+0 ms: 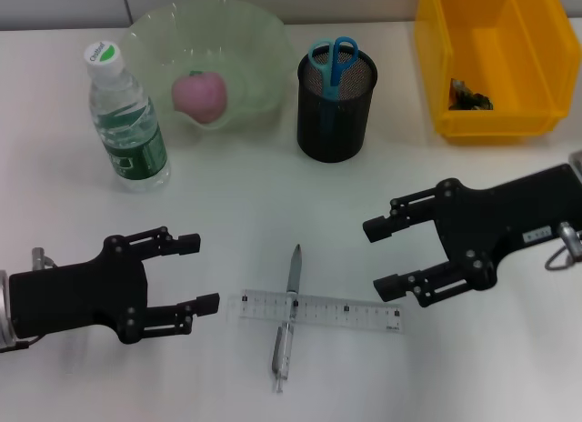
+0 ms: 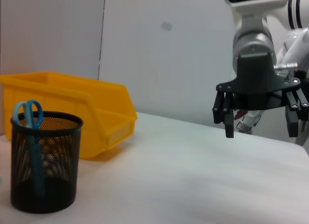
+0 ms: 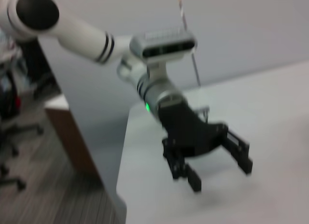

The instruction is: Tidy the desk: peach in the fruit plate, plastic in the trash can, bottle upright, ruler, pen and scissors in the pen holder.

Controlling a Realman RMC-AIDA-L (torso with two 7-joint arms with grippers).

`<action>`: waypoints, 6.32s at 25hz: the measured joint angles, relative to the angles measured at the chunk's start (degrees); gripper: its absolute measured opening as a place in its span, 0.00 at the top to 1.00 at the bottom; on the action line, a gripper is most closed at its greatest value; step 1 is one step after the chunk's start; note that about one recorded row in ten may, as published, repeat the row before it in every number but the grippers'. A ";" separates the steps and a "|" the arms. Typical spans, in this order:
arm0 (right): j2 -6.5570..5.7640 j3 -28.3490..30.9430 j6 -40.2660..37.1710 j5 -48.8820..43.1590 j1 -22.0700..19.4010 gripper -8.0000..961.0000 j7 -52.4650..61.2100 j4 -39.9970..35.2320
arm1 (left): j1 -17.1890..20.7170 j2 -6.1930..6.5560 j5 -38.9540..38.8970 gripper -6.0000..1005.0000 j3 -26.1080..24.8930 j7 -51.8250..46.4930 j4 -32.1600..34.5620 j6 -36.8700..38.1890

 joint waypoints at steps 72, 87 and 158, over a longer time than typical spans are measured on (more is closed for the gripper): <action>2.69 -62.58 41.96 3.29 13.81 0.42 23.14 -6.73 | 1.44 0.12 -0.55 0.20 -1.20 -2.19 2.09 -5.13; 2.17 -48.85 30.47 2.80 7.97 0.60 22.28 -14.33 | 1.45 0.13 -0.55 0.21 -1.25 -2.99 2.09 -5.11; 1.90 -0.41 3.05 32.27 -4.29 0.60 -45.74 10.97 | -1.32 -3.21 -2.27 0.21 -2.64 -3.70 1.48 -2.33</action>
